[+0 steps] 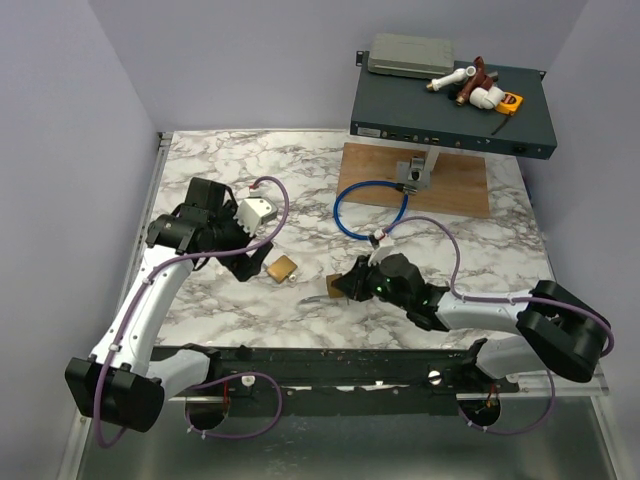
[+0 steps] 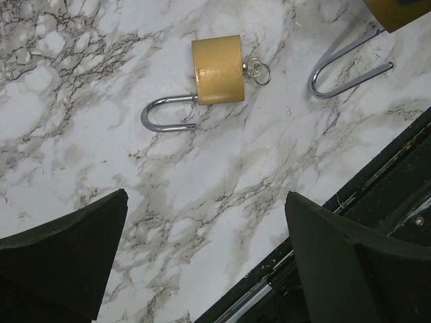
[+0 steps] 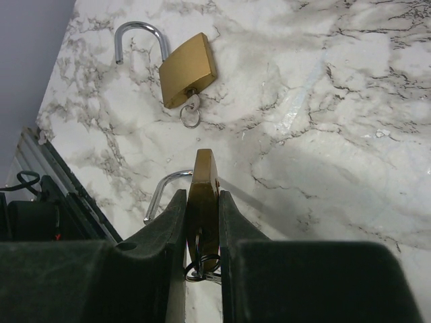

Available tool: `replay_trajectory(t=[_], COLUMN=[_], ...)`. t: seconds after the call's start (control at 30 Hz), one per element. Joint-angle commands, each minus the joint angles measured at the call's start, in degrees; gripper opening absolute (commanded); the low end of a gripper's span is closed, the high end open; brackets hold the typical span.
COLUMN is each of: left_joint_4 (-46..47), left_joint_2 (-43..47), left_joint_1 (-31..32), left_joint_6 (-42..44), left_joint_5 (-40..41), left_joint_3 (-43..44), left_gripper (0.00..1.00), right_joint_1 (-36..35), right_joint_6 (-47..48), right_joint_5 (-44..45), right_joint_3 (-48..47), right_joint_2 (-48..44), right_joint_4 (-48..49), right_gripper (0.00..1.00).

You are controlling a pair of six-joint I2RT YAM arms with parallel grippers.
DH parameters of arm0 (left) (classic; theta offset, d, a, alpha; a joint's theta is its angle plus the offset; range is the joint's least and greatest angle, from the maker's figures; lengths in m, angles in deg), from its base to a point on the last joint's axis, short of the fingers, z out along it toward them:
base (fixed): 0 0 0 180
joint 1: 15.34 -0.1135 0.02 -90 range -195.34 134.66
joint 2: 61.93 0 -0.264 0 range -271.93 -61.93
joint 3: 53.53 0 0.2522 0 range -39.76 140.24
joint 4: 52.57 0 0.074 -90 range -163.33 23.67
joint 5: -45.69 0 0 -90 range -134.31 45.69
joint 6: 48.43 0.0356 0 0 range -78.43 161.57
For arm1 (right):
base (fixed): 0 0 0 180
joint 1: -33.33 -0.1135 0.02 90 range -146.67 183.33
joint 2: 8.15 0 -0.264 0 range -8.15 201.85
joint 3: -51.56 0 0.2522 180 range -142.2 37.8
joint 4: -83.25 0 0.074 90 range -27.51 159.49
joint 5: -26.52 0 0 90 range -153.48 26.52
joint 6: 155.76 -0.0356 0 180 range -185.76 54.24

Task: Unlock with the key
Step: Place the lock at the center of the board.

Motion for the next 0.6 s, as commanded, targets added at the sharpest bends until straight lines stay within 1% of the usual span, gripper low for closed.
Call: replay_trajectory(t=[0.0,0.1,0.17,0.27,0.33,0.43,0.5,0.57], left_joint_4=[2.33,2.96,3.57,4.37,4.81,5.19,5.18,5.27], left_joint_2=[0.99,2.68,3.42,3.54,3.39,3.17,3.42,3.93], left_joint_1=[-0.27,-0.3,-0.31,-0.31,-0.31,-0.31,-0.31,-0.31], left_joint_6=[-2.06,-2.26,-2.47,-3.14,-3.36,-4.0,-4.28,-4.21], left_joint_5=[0.27,-1.4,-1.5,-0.97,-0.4,-0.02,-0.15,-0.16], left_joint_3=[-1.71,-2.92,-3.59,-3.77,-3.74,-3.47,-3.42,-3.7], left_gripper=[0.99,0.98,0.99,0.99,0.99,0.98,0.98,0.99], right_joint_1=[0.28,0.34,0.38,0.48,0.79,1.06,1.18,1.21], right_joint_6=[-0.75,-1.46,-2.07,-3.41,-4.42,-6.26,-6.79,-6.58], right_joint_5=[1.67,0.81,0.72,0.88,0.44,-0.68,-1.01,-0.44], right_joint_3=[4.71,7.17,8.01,9.24,9.57,9.42,9.04,8.01], right_joint_2=[0.97,2.0,3.01,4.83,6.62,9.8,10.73,10.11], right_joint_4=[12.76,16.97,18.9,22.37,23.86,25.09,24.76,21.58], right_gripper=[0.08,0.14,0.2,0.38,0.44,0.49,0.5,0.53])
